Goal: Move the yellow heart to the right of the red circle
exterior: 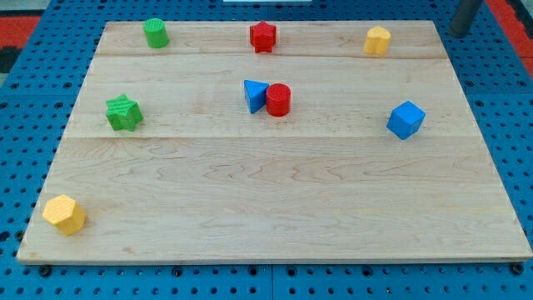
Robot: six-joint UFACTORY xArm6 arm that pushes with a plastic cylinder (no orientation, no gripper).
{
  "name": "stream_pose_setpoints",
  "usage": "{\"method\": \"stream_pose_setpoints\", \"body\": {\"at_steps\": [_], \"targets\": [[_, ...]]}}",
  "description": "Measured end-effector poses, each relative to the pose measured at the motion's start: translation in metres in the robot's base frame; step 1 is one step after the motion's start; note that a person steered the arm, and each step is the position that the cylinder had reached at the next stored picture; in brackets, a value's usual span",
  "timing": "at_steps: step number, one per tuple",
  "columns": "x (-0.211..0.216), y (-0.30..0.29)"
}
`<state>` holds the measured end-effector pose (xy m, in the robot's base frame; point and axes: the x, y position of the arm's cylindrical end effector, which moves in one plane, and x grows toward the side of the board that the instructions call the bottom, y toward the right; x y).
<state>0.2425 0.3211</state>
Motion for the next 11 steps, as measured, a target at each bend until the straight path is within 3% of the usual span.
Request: {"method": "stream_pose_setpoints", "body": {"at_steps": [1, 2, 5, 7, 9, 10, 11], "targets": [[0.056, -0.007], [0.081, -0.035], [-0.003, -0.129], [-0.050, -0.149], [0.033, -0.155], [-0.008, -0.167], [-0.009, -0.200]]}}
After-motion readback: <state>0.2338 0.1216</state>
